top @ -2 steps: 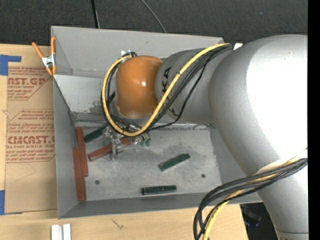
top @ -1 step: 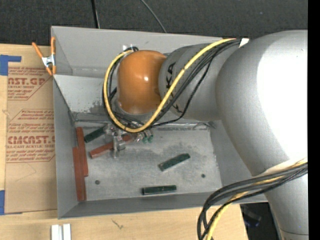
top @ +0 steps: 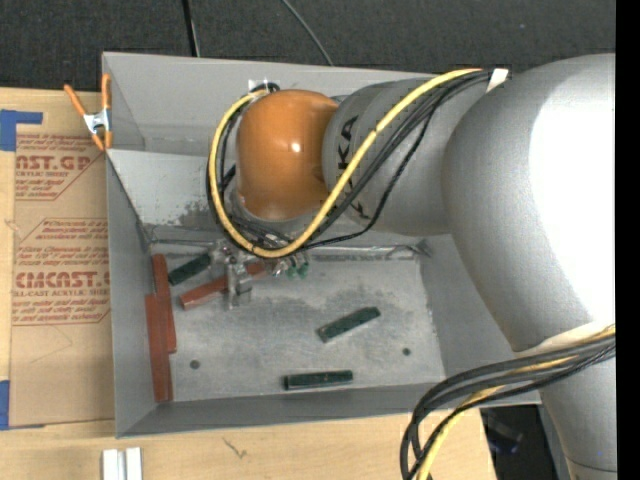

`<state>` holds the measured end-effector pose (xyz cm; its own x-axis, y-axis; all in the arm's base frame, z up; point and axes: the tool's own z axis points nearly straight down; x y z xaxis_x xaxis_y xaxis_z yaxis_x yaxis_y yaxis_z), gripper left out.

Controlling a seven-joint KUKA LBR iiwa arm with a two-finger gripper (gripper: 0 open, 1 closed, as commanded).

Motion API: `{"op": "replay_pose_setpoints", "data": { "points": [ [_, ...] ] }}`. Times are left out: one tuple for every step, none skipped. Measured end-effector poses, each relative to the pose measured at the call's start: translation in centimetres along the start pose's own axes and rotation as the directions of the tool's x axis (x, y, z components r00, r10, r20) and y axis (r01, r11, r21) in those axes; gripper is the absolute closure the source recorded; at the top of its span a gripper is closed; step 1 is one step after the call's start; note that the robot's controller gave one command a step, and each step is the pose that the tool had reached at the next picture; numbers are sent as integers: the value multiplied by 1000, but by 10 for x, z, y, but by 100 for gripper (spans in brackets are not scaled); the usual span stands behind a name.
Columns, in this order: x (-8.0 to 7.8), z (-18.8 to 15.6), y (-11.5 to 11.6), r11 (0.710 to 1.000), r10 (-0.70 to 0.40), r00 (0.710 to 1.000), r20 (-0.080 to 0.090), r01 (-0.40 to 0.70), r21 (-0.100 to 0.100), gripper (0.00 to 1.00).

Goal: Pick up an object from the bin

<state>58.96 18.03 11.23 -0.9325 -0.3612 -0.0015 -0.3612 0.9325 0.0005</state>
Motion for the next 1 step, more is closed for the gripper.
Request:
{"op": "replay_pose_setpoints", "data": {
  "points": [
    [0,-13,0,1000,0,1000,1,0,0,100]
  ]
}}
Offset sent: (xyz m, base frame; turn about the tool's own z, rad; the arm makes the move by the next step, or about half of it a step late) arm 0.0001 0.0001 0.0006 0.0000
